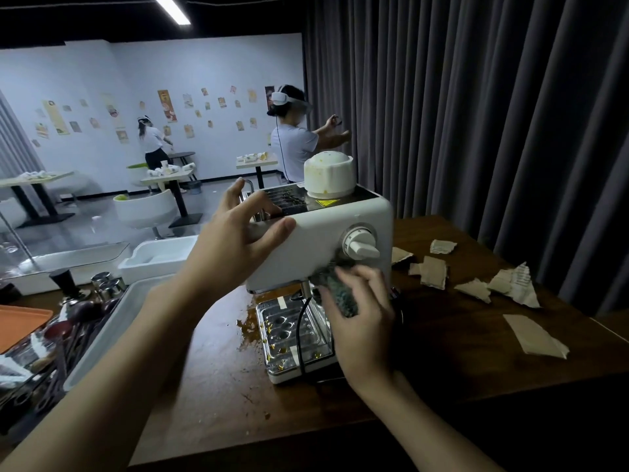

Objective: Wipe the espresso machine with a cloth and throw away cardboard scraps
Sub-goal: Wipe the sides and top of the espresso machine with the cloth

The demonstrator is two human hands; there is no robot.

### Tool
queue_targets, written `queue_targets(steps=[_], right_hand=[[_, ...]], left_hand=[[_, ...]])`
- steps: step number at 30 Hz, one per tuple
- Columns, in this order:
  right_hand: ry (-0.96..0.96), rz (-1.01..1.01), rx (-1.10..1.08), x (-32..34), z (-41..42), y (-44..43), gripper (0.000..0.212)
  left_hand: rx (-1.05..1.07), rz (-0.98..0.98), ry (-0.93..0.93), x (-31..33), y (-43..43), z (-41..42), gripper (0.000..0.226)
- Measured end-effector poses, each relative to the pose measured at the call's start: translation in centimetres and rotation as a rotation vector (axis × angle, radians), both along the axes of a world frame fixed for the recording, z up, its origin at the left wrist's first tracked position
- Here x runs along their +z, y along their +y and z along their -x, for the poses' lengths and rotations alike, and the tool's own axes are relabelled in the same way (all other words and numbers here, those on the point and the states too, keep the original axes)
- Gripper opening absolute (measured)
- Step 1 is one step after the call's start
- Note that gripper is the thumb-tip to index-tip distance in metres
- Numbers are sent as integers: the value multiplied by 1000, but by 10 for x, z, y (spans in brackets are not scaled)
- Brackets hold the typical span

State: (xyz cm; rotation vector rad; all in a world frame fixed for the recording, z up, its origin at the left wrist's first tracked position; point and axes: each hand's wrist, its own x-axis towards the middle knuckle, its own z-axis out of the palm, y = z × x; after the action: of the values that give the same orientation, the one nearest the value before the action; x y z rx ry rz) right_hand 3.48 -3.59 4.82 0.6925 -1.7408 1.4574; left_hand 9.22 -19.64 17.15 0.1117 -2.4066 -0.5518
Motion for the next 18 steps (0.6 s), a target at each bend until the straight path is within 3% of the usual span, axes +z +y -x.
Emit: queue_targets(steps=[4,8,12,18], right_hand=[[92,-62,63,14,-11,-14,33],[112,-144,-23,7,3,1,40],[68,-118,-94,-2,10,8,39],[62,-67,7,-2,0,-2,37]], left_hand=[[-1,-5,6,1,2,0,47],[17,3,-21,3,5,-2,50],[27,7,-25,3,7,-4,50],[8,-30,-53,5,8,-5,47]])
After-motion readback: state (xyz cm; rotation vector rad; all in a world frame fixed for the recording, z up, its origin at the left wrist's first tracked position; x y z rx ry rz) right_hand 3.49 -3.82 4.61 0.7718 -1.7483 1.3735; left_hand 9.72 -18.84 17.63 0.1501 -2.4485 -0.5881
